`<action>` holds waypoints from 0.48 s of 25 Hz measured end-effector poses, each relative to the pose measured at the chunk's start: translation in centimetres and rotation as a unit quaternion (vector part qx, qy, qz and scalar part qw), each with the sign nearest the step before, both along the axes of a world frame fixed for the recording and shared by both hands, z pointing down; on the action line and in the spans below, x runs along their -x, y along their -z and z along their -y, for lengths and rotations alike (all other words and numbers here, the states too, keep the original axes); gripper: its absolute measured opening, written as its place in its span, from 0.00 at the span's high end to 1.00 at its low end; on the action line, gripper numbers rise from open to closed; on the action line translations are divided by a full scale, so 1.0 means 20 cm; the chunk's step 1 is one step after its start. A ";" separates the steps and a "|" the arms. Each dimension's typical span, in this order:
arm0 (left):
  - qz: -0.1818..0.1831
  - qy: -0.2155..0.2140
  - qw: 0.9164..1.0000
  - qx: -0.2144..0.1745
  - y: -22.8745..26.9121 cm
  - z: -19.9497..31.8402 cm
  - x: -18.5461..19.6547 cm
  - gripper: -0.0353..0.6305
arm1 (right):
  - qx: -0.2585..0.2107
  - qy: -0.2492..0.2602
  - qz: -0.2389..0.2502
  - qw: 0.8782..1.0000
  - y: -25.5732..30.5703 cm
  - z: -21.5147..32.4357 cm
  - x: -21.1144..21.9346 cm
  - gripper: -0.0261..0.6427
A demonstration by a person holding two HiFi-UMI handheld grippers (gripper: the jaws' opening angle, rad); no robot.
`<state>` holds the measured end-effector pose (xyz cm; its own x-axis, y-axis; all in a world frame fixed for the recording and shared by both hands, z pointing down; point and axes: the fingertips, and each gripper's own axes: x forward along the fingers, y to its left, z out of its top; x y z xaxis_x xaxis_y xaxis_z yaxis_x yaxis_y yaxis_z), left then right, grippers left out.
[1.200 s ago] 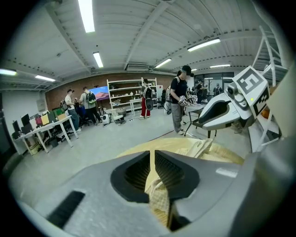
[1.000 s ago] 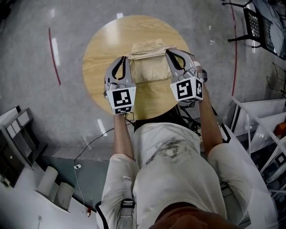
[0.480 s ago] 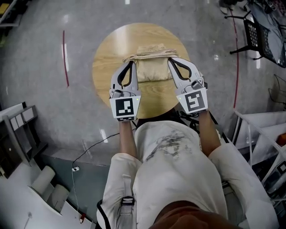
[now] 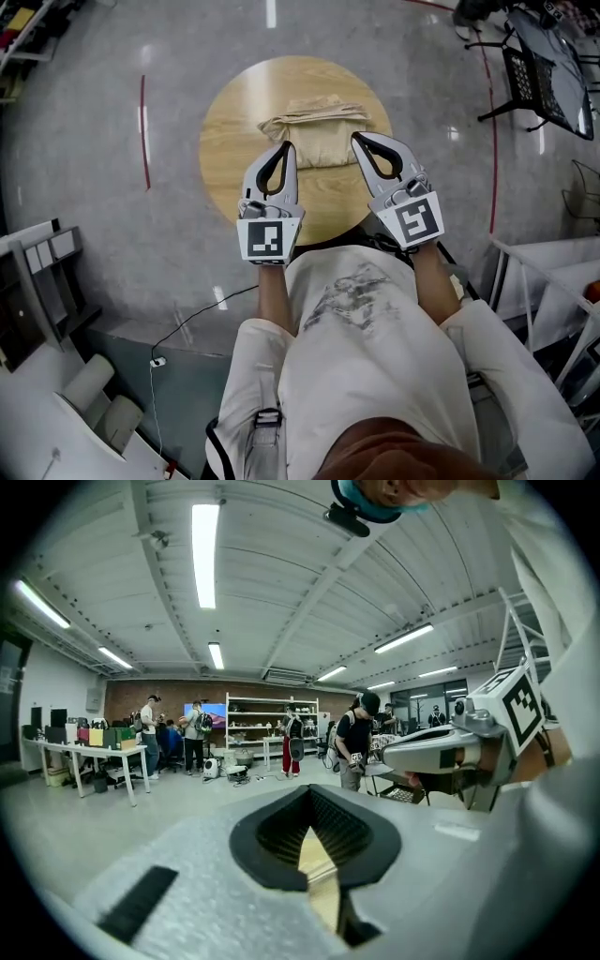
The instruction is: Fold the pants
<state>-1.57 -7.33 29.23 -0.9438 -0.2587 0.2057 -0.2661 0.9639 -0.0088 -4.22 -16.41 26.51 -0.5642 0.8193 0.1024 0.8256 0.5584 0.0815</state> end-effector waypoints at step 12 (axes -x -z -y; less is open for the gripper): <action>0.041 -0.014 0.999 -0.026 0.11 0.06 -0.03 0.94 | -0.002 -0.015 0.005 1.000 0.03 -0.01 -0.07 0.95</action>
<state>-0.94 -8.44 27.03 -0.9492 -0.2932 0.1141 -0.2932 0.9559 0.0175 -2.81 -16.30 25.83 -0.5889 0.8019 0.1007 0.8081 0.5820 0.0913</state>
